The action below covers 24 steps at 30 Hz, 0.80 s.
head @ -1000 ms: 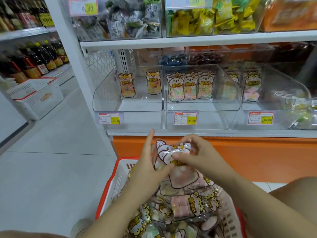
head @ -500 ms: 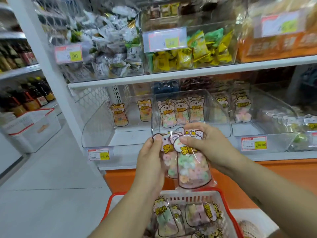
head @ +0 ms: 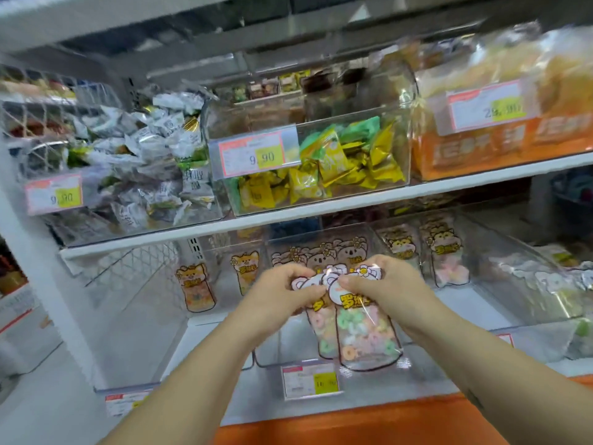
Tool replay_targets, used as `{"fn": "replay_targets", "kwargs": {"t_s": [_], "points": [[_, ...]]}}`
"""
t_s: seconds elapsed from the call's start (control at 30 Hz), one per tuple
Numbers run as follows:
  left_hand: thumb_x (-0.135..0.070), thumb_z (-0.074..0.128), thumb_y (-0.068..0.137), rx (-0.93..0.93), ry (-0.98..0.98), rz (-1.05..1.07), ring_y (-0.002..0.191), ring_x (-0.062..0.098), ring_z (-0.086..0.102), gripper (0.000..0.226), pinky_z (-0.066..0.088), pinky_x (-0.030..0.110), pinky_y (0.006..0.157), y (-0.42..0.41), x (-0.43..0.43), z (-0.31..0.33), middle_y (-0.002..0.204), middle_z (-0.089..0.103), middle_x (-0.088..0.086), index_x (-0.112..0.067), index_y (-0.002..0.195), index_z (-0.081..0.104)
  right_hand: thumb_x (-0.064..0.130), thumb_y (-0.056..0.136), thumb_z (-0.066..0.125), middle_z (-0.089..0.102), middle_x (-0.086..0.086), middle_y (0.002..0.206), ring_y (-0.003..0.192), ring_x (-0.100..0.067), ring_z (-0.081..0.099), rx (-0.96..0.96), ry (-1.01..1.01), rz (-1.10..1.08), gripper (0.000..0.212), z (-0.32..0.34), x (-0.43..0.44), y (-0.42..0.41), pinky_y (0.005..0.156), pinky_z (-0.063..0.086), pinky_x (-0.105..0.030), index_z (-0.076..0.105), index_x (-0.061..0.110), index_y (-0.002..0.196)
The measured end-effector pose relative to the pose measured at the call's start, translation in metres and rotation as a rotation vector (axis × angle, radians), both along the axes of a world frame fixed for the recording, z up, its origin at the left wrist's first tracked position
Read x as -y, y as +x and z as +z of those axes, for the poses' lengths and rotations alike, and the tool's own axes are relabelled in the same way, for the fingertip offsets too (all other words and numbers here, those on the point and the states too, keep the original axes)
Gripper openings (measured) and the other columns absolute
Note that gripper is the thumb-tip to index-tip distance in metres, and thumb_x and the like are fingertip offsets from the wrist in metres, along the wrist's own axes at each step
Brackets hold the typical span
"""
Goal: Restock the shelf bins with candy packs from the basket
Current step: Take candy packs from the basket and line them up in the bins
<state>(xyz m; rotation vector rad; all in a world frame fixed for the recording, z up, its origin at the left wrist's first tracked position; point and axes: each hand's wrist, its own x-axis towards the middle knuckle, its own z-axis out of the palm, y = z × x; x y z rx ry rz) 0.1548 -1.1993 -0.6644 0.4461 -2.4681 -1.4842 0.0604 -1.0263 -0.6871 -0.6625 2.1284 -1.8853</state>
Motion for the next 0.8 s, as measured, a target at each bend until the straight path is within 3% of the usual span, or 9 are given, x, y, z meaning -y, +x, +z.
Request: {"fn": "replay_targets", "kwargs": {"t_s": [0.07,0.13,0.2,0.3,0.4,0.5,0.63,0.73,0.8], "points": [[-0.021,0.08,0.085,0.026,-0.225,0.007,0.081,0.014,0.063,0.015,0.05,0.033,0.08,-0.016,0.019,0.004,0.09,0.072,0.0,-0.027,0.087,0.067,0.043,0.071,0.085,0.069,-0.018,0.076,0.065,-0.016,0.06,-0.111,0.099,-0.021,0.048,0.003,0.006,-0.018,0.061,0.044,-0.031,0.067,0.0,0.081],[-0.023,0.08,0.084,0.055,-0.379,0.064,0.079,0.013,0.06,0.016,0.049,0.034,0.08,-0.033,0.037,0.005,0.084,0.069,-0.008,-0.029,0.081,0.066,0.042,0.073,0.084,0.069,-0.006,0.065,0.064,-0.014,0.061,-0.202,0.153,-0.083,0.038,0.012,0.012,-0.039,0.063,0.044,-0.03,0.07,0.007,0.067],[-0.026,0.077,0.086,0.121,-0.5,0.098,0.088,0.014,0.062,0.012,0.046,0.029,0.078,-0.048,0.048,0.004,0.095,0.07,-0.007,-0.029,0.087,0.066,0.04,0.076,0.082,0.065,0.003,0.058,0.064,-0.014,0.061,-0.348,0.302,-0.176,0.031,0.022,0.018,-0.06,0.064,0.046,-0.029,0.067,0.019,0.059],[-0.028,0.072,0.088,0.268,-0.649,0.036,0.099,0.016,0.062,0.013,0.048,0.025,0.08,-0.071,0.061,-0.01,0.112,0.068,-0.004,-0.027,0.099,0.064,0.045,0.083,0.071,0.067,0.005,0.081,0.079,-0.021,0.063,-0.621,0.717,-0.209,0.024,0.025,0.035,-0.086,0.069,0.051,-0.029,0.062,0.028,0.069],[-0.019,0.064,0.094,0.34,-0.742,-0.031,0.097,0.015,0.057,0.011,0.041,0.021,0.072,-0.092,0.058,-0.025,0.109,0.061,-0.004,-0.024,0.103,0.06,0.024,0.09,0.059,0.068,-0.002,0.099,0.077,-0.024,0.058,-0.85,1.046,-0.175,0.007,0.017,0.056,-0.101,0.066,0.047,-0.026,0.065,0.023,0.089],[-0.015,0.059,0.097,0.333,-0.804,-0.038,0.106,0.02,0.06,0.024,0.049,0.027,0.083,-0.119,0.055,-0.038,0.12,0.062,0.005,-0.017,0.121,0.062,0.003,0.092,0.052,0.066,-0.009,0.108,0.082,-0.028,0.054,-0.821,1.246,-0.122,0.013,0.02,0.076,-0.105,0.071,0.046,-0.032,0.06,0.014,0.093],[-0.008,0.054,0.098,0.356,-0.864,-0.008,0.104,0.024,0.063,0.027,0.054,0.036,0.09,-0.153,0.056,-0.051,0.119,0.064,0.008,-0.015,0.122,0.061,0.003,0.096,0.046,0.065,-0.009,0.117,0.108,-0.028,0.062,-0.873,1.357,-0.159,0.026,0.012,0.094,-0.119,0.073,0.04,-0.034,0.062,0.007,0.116],[-0.005,0.059,0.095,0.312,-0.92,0.042,0.105,0.027,0.065,0.029,0.056,0.04,0.088,-0.167,0.055,-0.057,0.119,0.066,0.008,-0.017,0.122,0.061,0.007,0.101,0.037,0.059,-0.011,0.123,0.116,-0.029,0.057,-0.82,1.32,-0.149,0.029,0.004,0.103,-0.127,0.076,0.034,-0.033,0.056,0.007,0.123],[-0.002,0.056,0.095,0.289,-0.913,0.071,0.104,0.027,0.065,0.031,0.055,0.037,0.083,-0.171,0.057,-0.062,0.12,0.065,0.008,-0.015,0.123,0.061,0.004,0.101,0.035,0.058,-0.012,0.116,0.115,-0.03,0.058,-0.79,1.286,-0.122,0.031,0.005,0.106,-0.128,0.076,0.035,-0.032,0.056,0.004,0.123]]}}
